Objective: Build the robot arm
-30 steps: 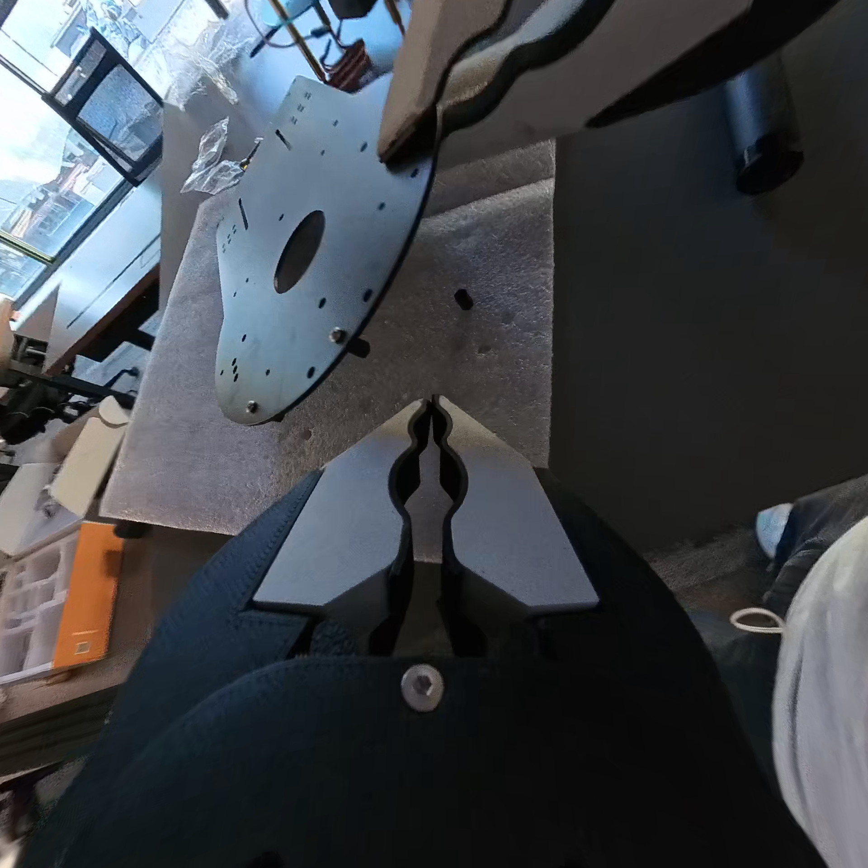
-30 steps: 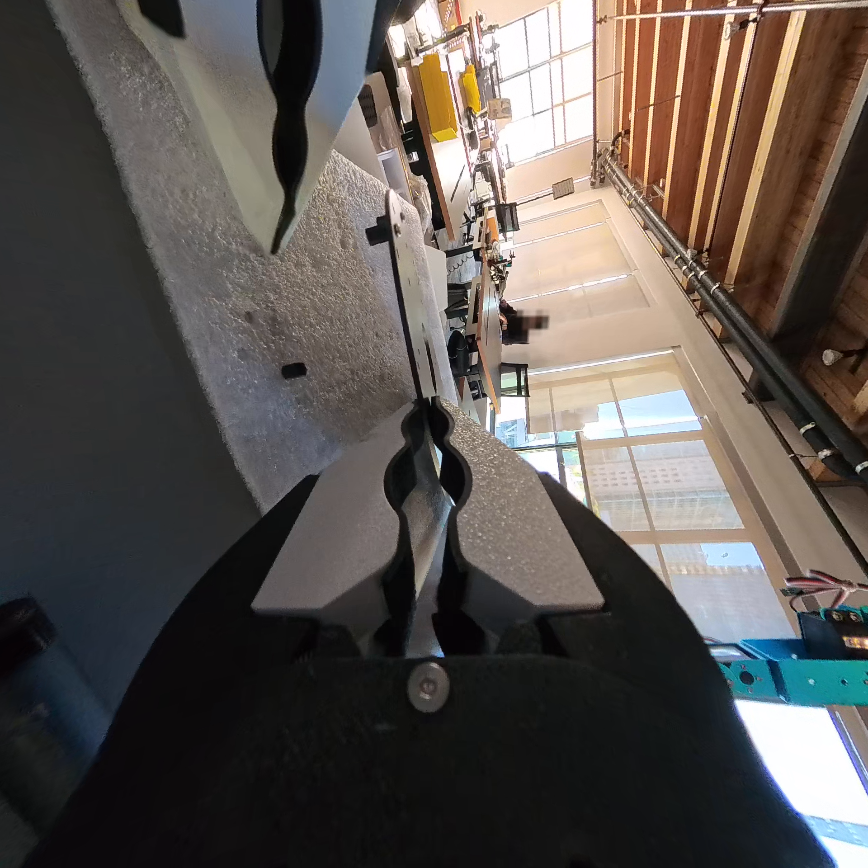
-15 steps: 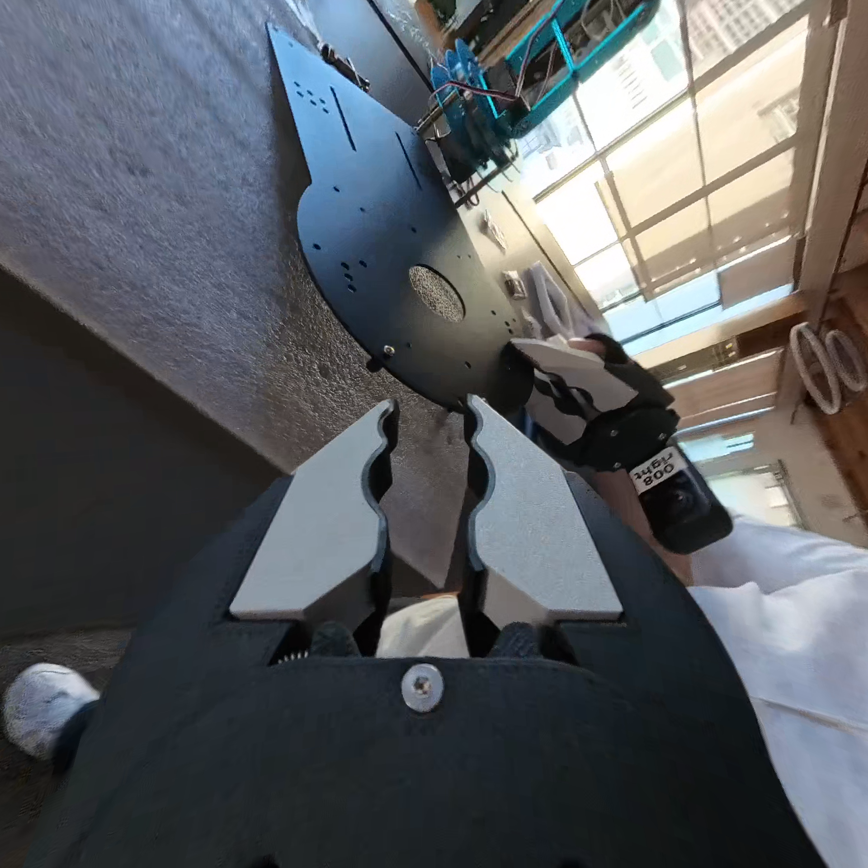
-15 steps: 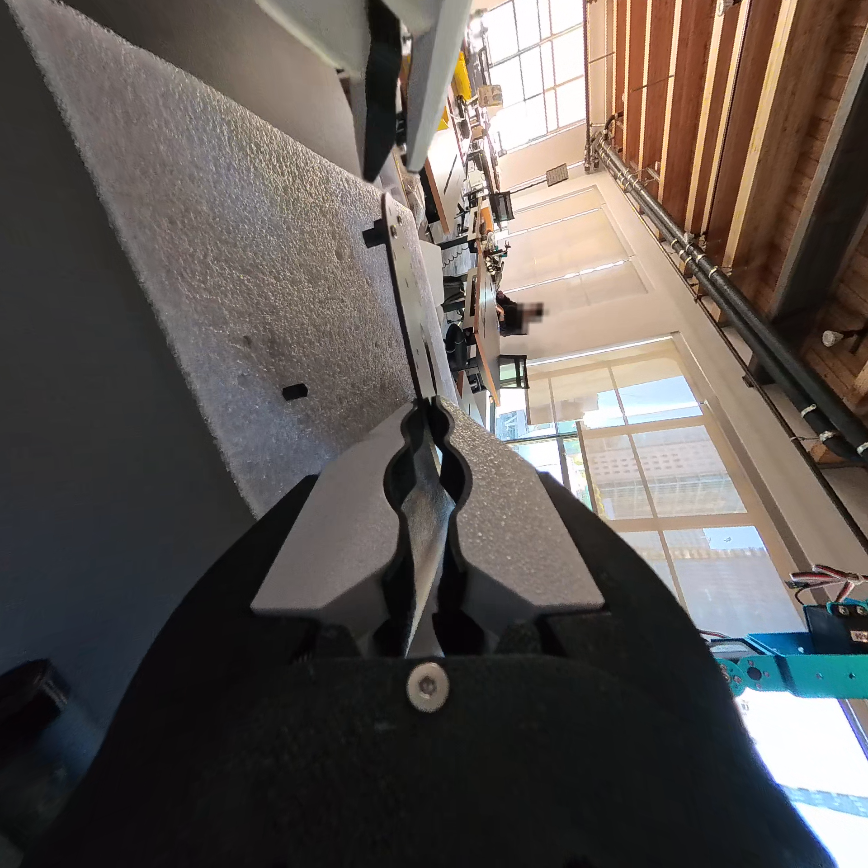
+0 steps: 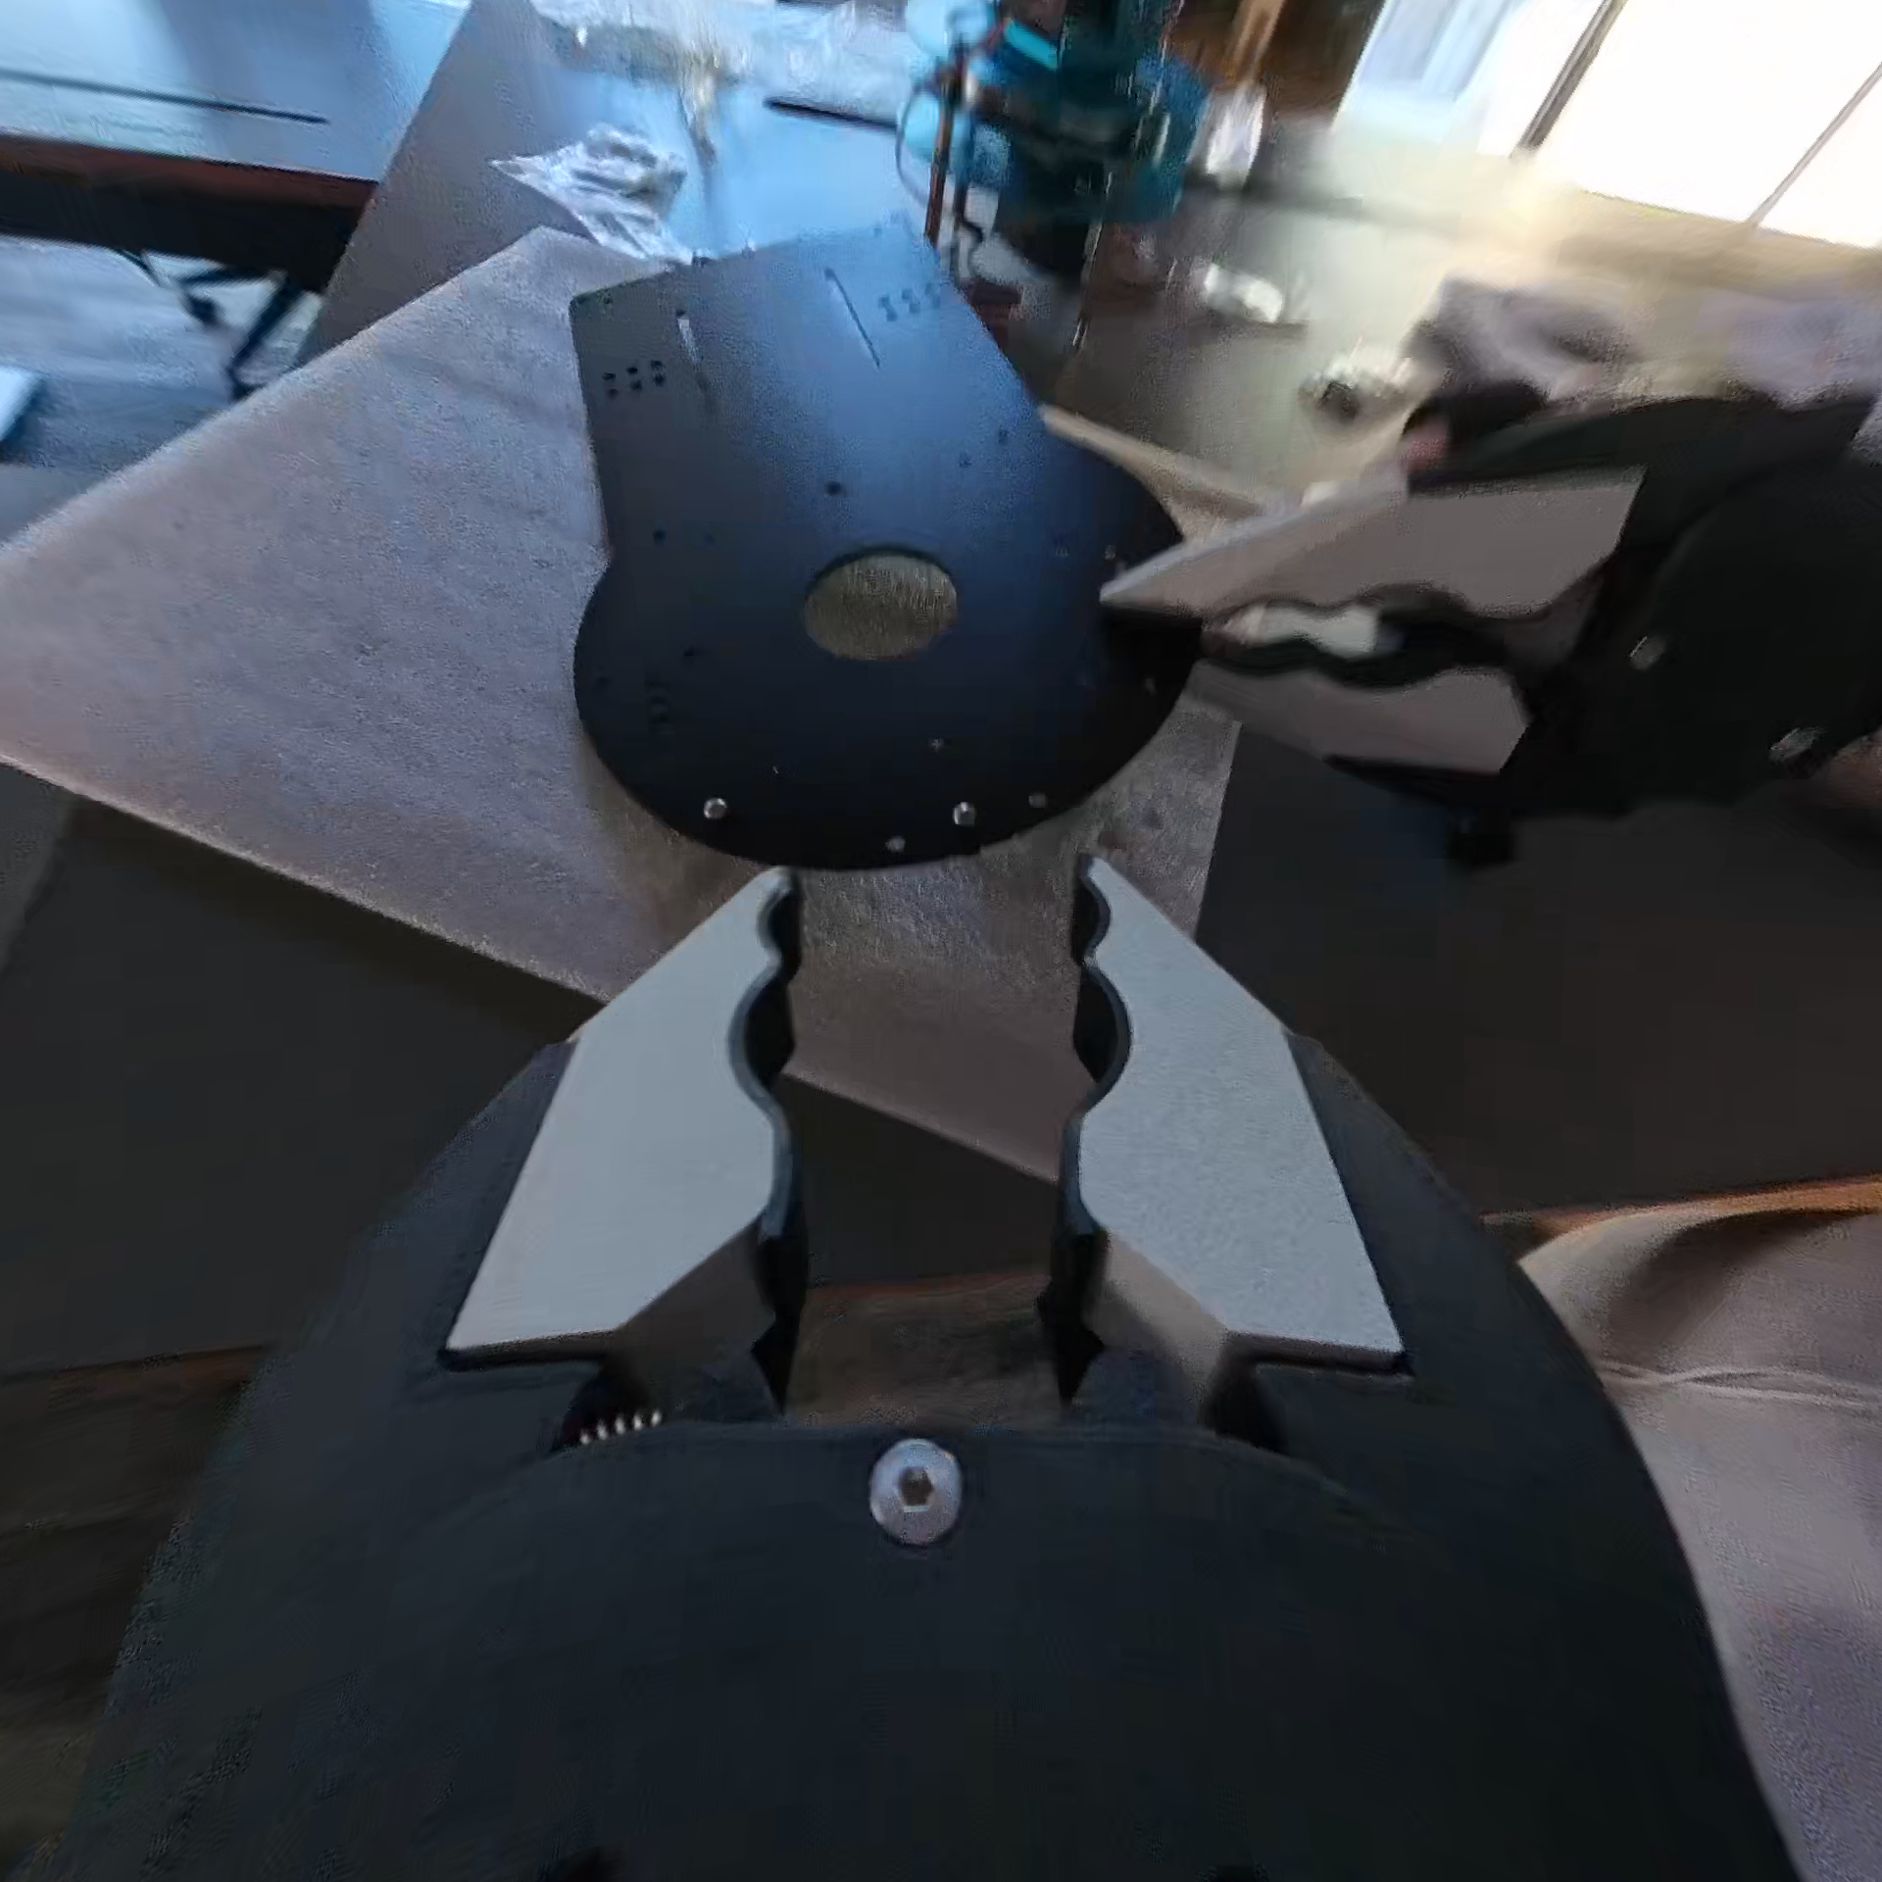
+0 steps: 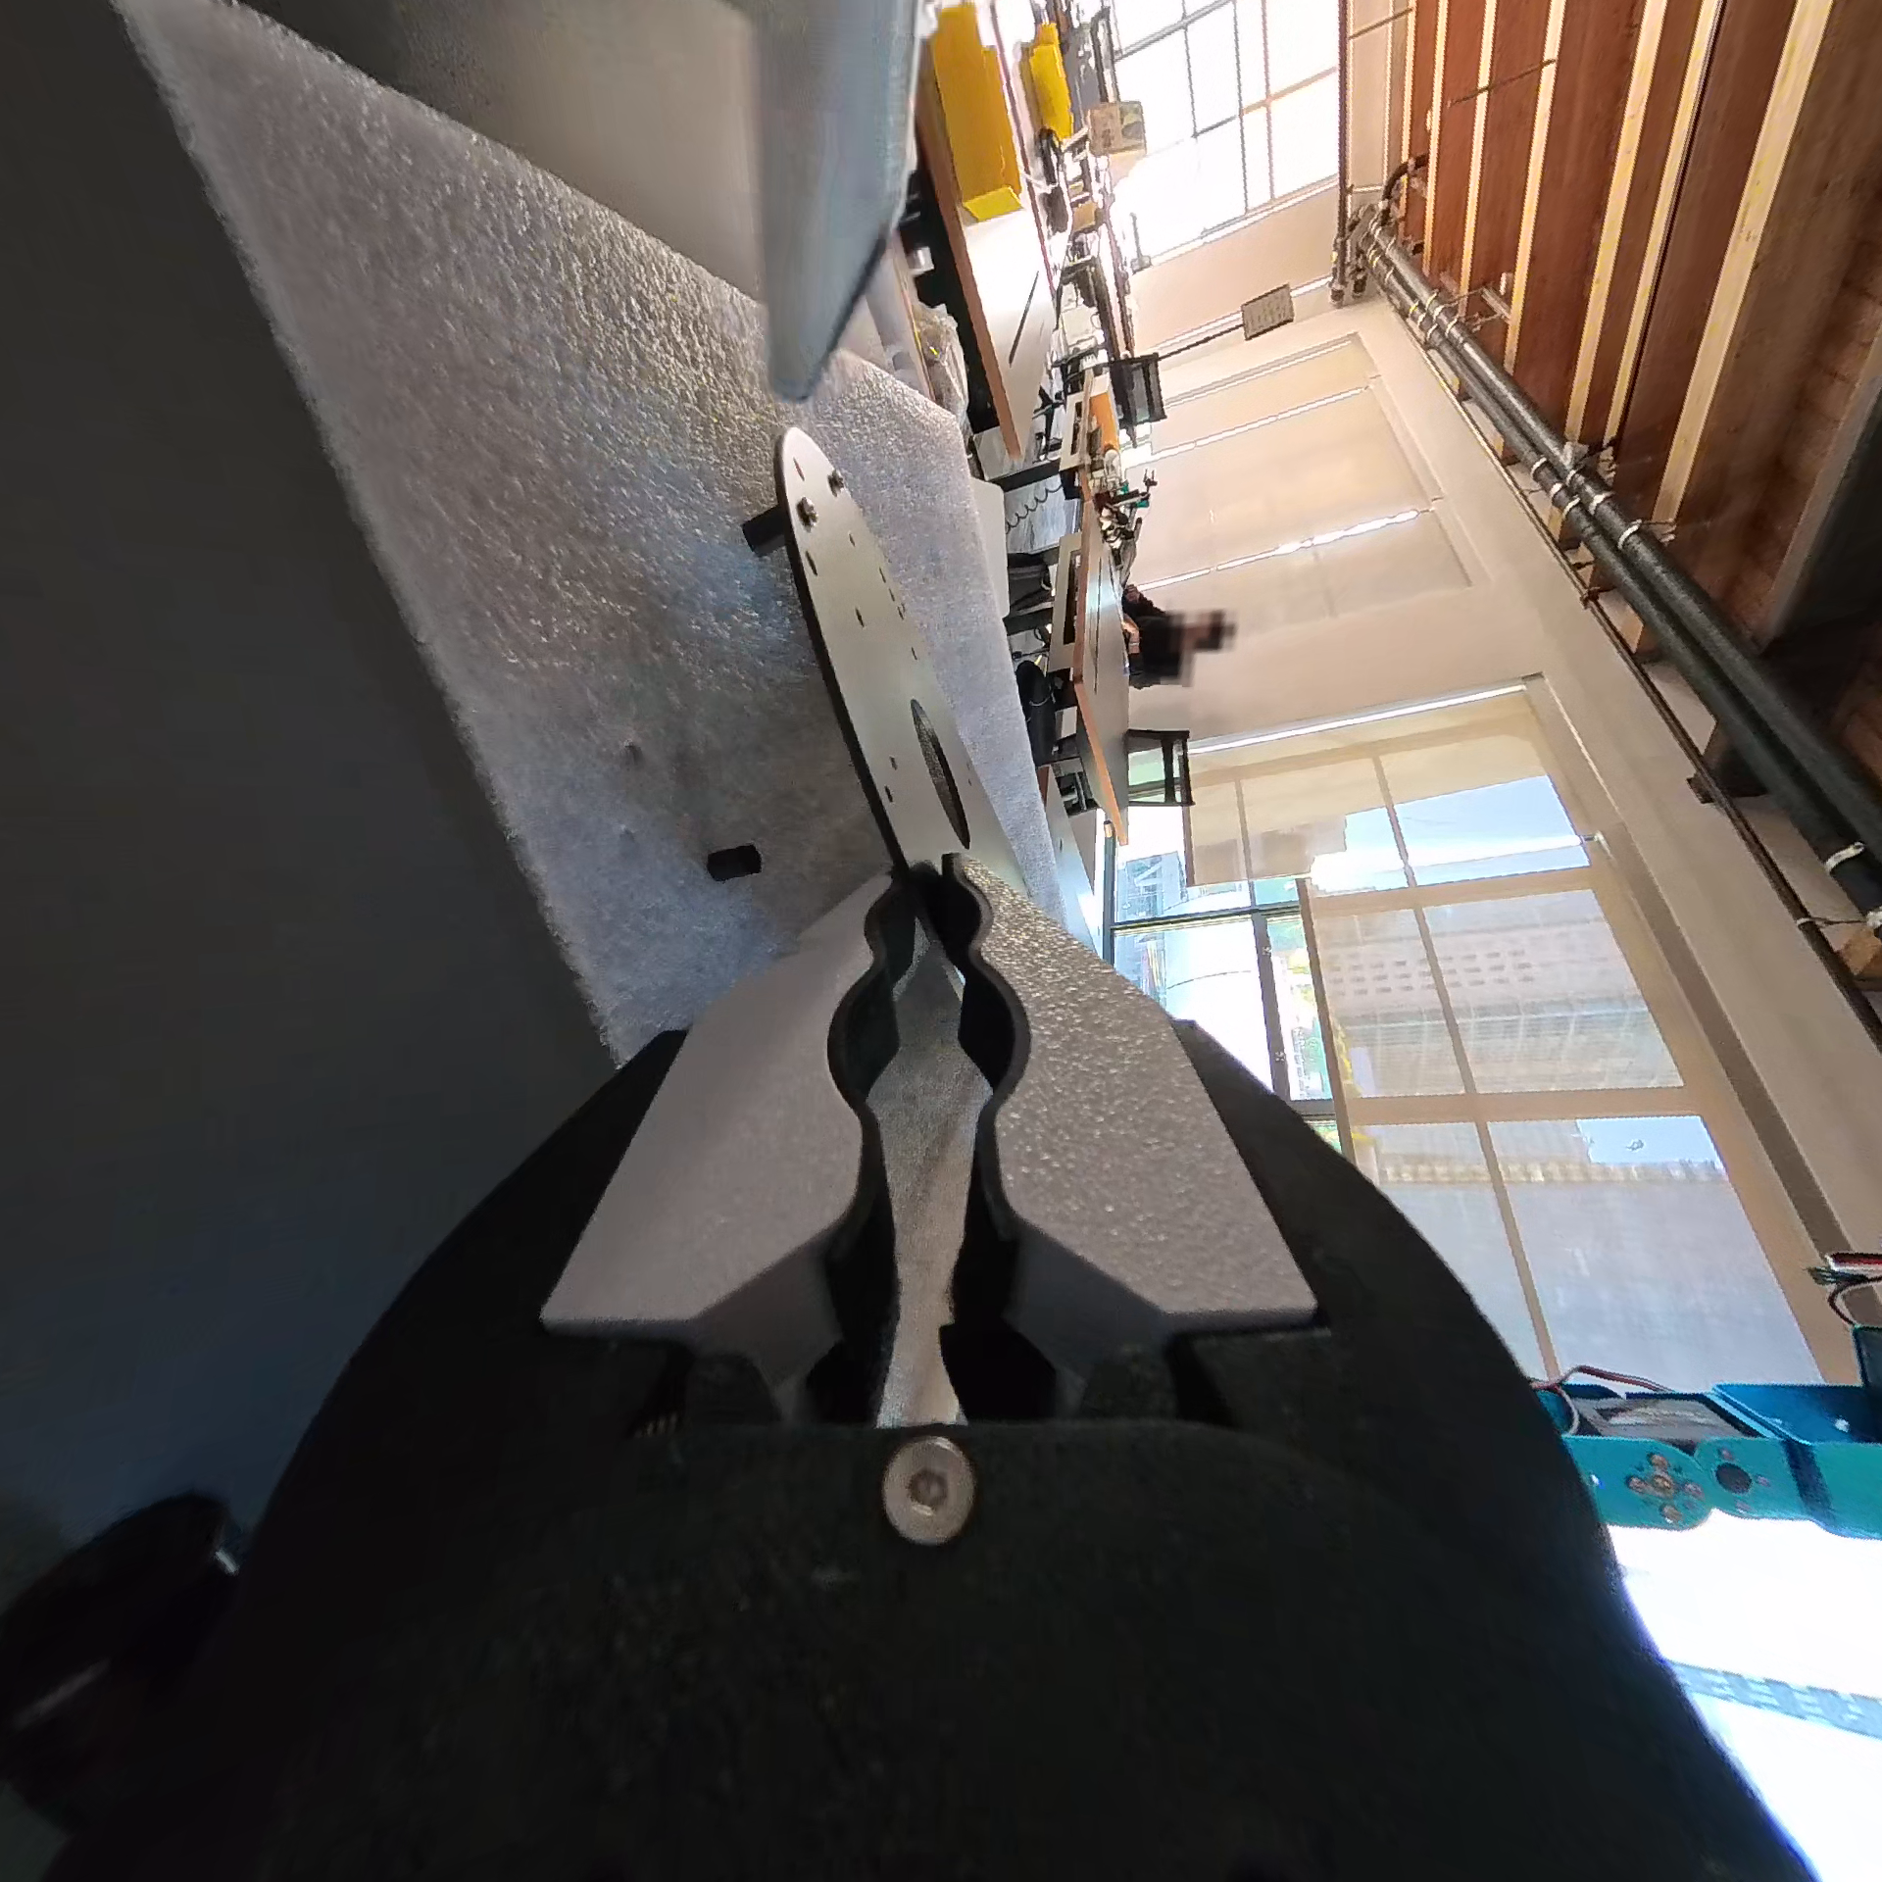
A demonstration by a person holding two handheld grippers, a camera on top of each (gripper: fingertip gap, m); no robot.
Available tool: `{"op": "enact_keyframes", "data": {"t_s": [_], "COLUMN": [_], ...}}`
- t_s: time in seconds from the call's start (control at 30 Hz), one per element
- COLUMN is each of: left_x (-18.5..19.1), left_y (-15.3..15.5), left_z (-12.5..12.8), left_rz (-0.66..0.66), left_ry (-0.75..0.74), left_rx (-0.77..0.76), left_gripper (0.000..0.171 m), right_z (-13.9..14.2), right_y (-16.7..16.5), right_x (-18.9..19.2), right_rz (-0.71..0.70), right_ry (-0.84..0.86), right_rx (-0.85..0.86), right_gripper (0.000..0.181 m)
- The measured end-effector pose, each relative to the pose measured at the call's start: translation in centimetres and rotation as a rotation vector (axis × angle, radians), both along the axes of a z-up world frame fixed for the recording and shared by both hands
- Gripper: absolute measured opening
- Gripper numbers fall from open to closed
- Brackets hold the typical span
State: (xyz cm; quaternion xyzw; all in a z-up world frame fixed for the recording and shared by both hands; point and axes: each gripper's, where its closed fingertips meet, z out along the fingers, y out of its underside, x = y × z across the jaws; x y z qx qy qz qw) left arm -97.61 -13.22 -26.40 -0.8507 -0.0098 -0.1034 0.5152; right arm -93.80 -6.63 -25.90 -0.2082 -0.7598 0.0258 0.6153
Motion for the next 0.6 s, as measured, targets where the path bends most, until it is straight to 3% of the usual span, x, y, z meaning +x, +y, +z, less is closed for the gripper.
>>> {"op": "enact_keyframes", "data": {"t_s": [0.1,0.6], "left_x": [0.3,0.4], "left_y": [-0.3,-0.1], "left_z": [-3.0,-4.1], "left_rz": [0.016,0.037], "left_ry": [0.222,0.234], "left_rx": [-0.137,-0.186], "left_gripper": [0.085,0.084], "right_z": [0.0,-0.7], "right_y": [0.2,1.2], "right_x": [0.0,0.1], "right_rz": [-0.007,-0.046], "right_ry": [0.002,-0.039], "right_rx": [-0.010,-0.051], "right_gripper": [0.003,0.005]}}
